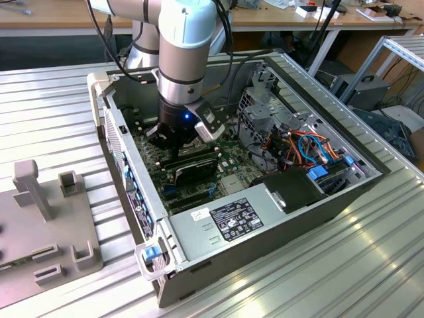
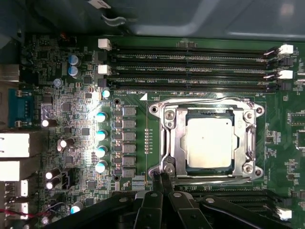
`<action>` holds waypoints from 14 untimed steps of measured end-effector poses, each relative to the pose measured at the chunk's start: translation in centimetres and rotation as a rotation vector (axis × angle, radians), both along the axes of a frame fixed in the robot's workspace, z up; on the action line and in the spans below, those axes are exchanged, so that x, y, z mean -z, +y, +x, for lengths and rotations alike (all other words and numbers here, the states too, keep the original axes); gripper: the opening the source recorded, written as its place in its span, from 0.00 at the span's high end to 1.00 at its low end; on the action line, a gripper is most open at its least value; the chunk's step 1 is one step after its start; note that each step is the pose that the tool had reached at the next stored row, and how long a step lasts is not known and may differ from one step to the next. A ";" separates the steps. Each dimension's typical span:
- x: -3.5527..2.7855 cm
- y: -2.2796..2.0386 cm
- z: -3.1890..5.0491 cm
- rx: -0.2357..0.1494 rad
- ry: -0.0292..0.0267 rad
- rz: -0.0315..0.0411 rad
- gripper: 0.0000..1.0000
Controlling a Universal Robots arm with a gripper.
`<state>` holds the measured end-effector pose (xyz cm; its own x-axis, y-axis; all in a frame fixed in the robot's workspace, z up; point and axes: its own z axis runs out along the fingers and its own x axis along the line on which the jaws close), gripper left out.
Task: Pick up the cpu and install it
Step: 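Install the second cpu locking lever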
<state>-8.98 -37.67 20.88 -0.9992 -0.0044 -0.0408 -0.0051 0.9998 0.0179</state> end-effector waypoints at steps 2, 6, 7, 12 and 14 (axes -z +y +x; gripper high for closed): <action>-0.48 0.01 -0.01 0.000 0.0001 -0.0005 0.89; -1.57 0.05 -0.01 0.000 0.0002 -0.0016 0.89; -1.78 0.08 0.00 0.000 0.0002 -0.0017 0.89; -3.20 0.14 0.01 0.000 0.0003 -0.0029 0.89; -3.85 0.14 0.02 0.000 0.0003 -0.0032 0.89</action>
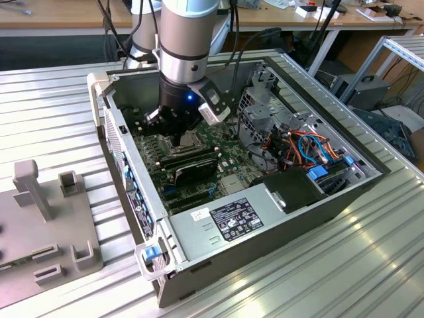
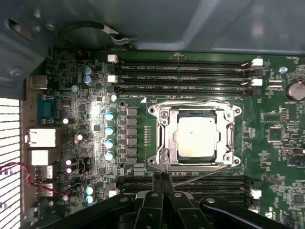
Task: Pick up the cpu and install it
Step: 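Install the second cpu locking lever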
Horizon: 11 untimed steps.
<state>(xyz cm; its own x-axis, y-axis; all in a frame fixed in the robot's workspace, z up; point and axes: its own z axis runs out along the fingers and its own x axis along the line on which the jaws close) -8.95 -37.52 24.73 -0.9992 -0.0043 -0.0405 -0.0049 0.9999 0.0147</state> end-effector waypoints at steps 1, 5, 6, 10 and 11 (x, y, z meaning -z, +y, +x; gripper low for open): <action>0.01 0.00 0.00 0.000 -0.0002 0.0003 0.89; -0.84 0.00 0.08 0.000 0.0003 0.0001 0.89; -1.47 0.00 0.11 0.000 0.0003 0.0002 0.89; -3.14 0.00 0.21 0.000 0.0004 -0.0003 0.89; -3.46 0.00 0.25 0.000 0.0005 -0.0007 0.89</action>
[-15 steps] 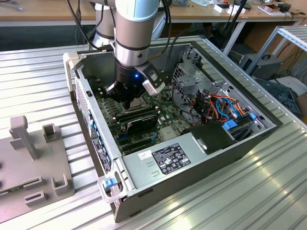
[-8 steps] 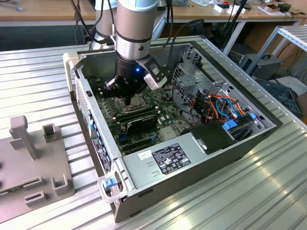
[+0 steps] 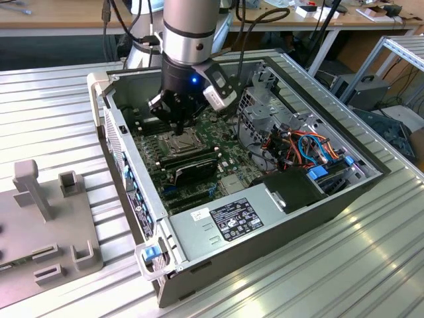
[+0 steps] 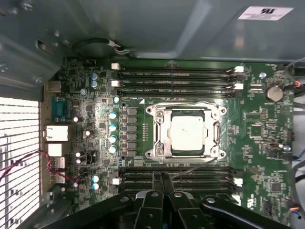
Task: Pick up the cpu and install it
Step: 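Install the second cpu locking lever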
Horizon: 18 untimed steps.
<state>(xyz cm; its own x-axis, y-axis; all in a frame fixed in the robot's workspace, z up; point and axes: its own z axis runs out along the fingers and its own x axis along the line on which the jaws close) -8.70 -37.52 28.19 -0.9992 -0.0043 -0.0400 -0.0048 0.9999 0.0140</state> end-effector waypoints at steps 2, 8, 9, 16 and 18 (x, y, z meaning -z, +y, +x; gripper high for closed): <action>-0.68 0.00 0.11 0.001 0.0006 -0.0015 0.89; -0.55 -0.01 1.05 0.002 0.0042 -0.0029 0.89; -0.35 -0.01 1.05 0.002 0.0042 -0.0029 0.89; 1.24 -0.01 1.38 0.002 0.0042 -0.0028 0.89; 1.73 -0.01 1.60 0.002 0.0041 -0.0027 0.89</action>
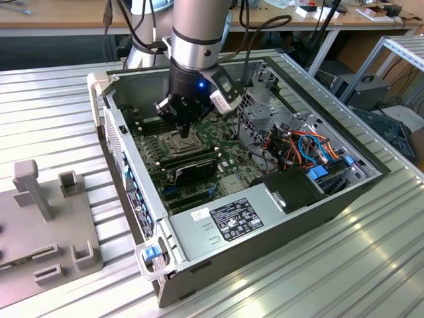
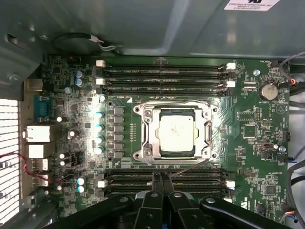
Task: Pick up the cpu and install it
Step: 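Install the second cpu locking lever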
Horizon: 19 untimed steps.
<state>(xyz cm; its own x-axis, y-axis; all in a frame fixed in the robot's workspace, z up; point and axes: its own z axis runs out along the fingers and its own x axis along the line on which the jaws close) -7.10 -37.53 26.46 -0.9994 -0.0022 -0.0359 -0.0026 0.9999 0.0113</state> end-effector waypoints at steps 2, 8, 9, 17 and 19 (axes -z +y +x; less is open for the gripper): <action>0.42 0.00 0.06 0.000 0.0000 0.0000 0.89; 1.03 0.00 0.06 0.000 0.0001 -0.0002 0.89; 1.04 0.00 0.06 0.000 0.0001 -0.0002 0.89; 2.04 0.01 -0.25 0.000 -0.0003 -0.0005 0.89; 2.35 0.02 -0.38 0.000 -0.0004 -0.0005 0.89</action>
<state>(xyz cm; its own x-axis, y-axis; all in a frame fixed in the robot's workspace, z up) -7.49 -37.50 24.12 -0.9993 -0.0022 -0.0364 -0.0026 0.9999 0.0108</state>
